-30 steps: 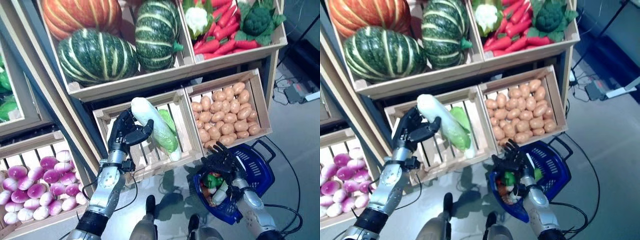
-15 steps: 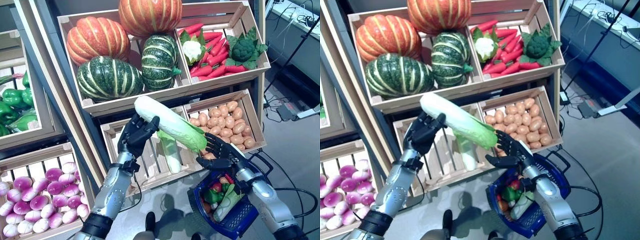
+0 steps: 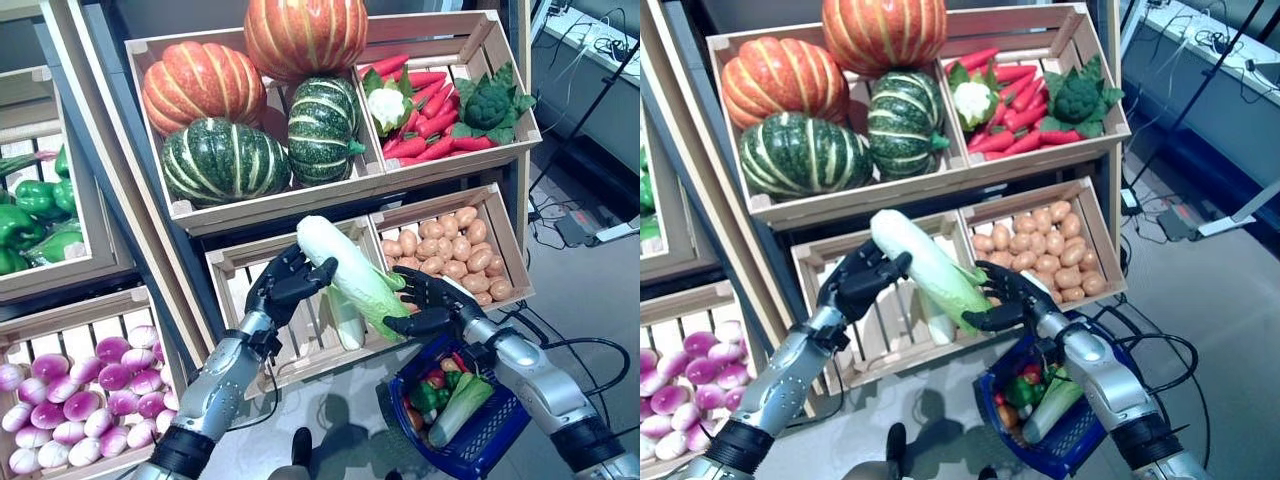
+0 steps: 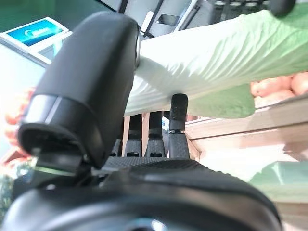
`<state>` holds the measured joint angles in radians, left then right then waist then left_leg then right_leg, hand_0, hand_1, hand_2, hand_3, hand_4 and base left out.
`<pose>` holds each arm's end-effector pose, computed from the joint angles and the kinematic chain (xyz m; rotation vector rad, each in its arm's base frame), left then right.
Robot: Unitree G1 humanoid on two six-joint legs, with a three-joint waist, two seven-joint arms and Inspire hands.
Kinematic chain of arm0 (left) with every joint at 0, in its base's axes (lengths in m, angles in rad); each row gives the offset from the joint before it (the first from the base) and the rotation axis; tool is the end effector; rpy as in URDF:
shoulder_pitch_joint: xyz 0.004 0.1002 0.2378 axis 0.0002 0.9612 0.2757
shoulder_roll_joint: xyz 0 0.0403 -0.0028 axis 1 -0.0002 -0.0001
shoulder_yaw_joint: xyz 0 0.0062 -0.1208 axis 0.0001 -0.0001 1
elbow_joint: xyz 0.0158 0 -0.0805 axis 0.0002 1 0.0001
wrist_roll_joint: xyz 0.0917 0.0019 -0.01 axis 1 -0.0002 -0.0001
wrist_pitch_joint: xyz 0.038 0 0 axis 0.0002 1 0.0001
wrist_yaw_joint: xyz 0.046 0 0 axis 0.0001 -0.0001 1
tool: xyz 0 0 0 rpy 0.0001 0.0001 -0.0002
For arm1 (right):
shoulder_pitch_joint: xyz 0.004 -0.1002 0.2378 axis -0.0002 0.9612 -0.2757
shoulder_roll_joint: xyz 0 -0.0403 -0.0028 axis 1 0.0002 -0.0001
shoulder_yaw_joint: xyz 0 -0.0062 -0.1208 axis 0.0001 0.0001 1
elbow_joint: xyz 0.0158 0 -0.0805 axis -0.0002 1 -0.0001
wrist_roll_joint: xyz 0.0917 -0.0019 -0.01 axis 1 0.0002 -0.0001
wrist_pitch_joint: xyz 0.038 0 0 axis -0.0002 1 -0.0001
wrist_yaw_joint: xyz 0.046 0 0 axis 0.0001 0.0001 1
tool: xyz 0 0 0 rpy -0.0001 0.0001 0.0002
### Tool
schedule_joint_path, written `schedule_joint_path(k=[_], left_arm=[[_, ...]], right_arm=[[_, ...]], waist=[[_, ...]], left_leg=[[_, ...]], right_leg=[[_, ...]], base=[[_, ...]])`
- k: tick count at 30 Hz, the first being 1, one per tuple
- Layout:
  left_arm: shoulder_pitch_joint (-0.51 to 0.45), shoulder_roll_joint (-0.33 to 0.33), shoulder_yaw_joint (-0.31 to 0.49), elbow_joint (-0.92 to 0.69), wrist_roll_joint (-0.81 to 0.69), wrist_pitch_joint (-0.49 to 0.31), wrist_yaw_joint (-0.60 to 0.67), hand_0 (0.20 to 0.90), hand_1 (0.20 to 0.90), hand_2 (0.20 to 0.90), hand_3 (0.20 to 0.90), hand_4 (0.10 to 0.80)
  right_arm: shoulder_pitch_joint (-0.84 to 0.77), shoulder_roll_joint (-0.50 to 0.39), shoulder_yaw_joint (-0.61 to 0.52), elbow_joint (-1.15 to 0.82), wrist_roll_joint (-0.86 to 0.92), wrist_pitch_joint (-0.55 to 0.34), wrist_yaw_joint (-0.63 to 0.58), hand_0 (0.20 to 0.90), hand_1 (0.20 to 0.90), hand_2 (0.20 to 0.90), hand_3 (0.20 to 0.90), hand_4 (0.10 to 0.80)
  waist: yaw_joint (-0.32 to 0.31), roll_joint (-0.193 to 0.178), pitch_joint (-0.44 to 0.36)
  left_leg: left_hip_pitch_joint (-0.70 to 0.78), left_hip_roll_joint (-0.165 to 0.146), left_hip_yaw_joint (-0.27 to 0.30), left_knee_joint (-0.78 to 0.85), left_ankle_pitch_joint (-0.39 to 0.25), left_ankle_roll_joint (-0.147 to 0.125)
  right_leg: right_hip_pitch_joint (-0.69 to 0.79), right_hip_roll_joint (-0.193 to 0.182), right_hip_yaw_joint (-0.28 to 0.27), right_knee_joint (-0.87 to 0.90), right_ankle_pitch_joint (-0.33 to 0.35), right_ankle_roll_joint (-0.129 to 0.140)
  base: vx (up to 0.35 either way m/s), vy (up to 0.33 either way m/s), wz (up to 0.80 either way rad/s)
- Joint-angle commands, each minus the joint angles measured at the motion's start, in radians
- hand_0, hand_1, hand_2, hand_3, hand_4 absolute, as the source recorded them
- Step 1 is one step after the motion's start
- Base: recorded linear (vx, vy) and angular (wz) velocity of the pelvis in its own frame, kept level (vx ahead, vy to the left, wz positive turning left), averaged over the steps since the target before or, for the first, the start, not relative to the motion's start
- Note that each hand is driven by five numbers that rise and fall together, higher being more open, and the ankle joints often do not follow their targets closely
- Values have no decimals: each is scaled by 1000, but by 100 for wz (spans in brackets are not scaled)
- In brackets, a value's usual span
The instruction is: Put vegetables into the basket
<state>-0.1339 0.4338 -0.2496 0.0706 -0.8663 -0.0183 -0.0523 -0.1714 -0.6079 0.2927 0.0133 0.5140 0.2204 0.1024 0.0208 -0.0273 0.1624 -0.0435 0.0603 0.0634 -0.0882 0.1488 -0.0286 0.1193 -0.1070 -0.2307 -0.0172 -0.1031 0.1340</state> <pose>0.2195 0.1921 0.0422 -0.4100 0.0612 -0.2679 0.2236 -0.2157 0.0561 -0.1379 0.2276 0.3668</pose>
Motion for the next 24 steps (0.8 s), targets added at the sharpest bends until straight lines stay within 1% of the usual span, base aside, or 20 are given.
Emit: schedule_joint_path(k=[1,3,6,8,10,11,14,15,17,22,24], left_arm=[[-108,-5,-25,-35,34,-51,-56,300,300,300,300,400],[-110,0,-25,-41,57,-39,-47,300,300,300,300,400],[-112,10,-21,-38,77,-26,-65,300,300,300,300,400],[-116,17,-25,-38,72,-20,-72,300,300,300,300,400],[-115,20,-26,-33,67,-23,-78,300,300,300,300,400],[-115,25,-32,-33,50,-28,-86,300,300,300,300,400],[-116,24,-41,-27,44,-37,-85,300,300,300,300,400],[-118,23,-47,-25,34,-40,-87,300,300,300,300,400],[-122,22,-57,-19,33,-48,-92,300,300,300,300,400],[-128,18,-72,-21,2,-51,-108,300,300,300,300,400],[-130,14,-79,-25,-4,-50,-111,300,300,300,300,400]], right_arm=[[-103,41,-22,-97,36,-68,-114,900,900,900,900,800],[-101,50,-30,-106,74,-42,-95,900,900,900,900,800],[-94,45,-21,-119,148,54,-28,900,900,900,900,800],[-95,31,3,-120,193,103,29,900,900,900,900,800],[-97,22,19,-121,222,129,53,900,900,900,900,800],[-101,14,46,-112,243,157,91,900,900,900,900,800],[-113,9,86,-100,249,182,120,900,900,900,900,800],[-120,8,107,-93,261,209,136,900,900,900,900,800],[-132,13,135,-78,269,234,176,900,900,900,900,800],[-154,25,186,-60,309,264,214,900,900,900,900,800],[-161,37,203,-53,337,269,202,900,900,900,900,800]], waist=[[7,-24,-119],[5,-23,-119],[4,-25,-122],[4,-29,-123],[4,-31,-125],[5,-34,-128],[6,-37,-130],[7,-39,-132],[8,-42,-133],[13,-46,-137],[15,-47,-137]], left_leg=[[93,0,37,1,-147,-7],[95,0,38,1,-151,-5],[96,-1,38,1,-154,-5],[96,0,38,1,-154,-6],[96,1,39,1,-153,-8],[97,4,42,1,-151,-9],[97,7,45,1,-148,-10],[96,8,45,1,-146,-11],[96,9,44,1,-144,-11],[96,9,41,1,-143,-13],[95,9,39,1,-141,-14]], right_leg=[[-53,-65,26,-32,139,18],[-54,-65,31,-29,137,19],[-54,-67,33,-31,137,21],[-53,-69,32,-33,139,23],[-53,-70,31,-33,139,24],[-53,-71,30,-31,138,24],[-54,-72,29,-31,140,24],[-55,-73,29,-33,142,24],[-54,-72,29,-33,142,24],[-53,-74,26,-34,142,23],[-53,-74,27,-32,142,23]], base=[[0,0,0],[0,0,0],[0,0,0],[0,0,0],[0,0,0],[0,0,0],[0,0,0],[0,0,0],[0,0,0],[0,0,0],[0,0,0]])
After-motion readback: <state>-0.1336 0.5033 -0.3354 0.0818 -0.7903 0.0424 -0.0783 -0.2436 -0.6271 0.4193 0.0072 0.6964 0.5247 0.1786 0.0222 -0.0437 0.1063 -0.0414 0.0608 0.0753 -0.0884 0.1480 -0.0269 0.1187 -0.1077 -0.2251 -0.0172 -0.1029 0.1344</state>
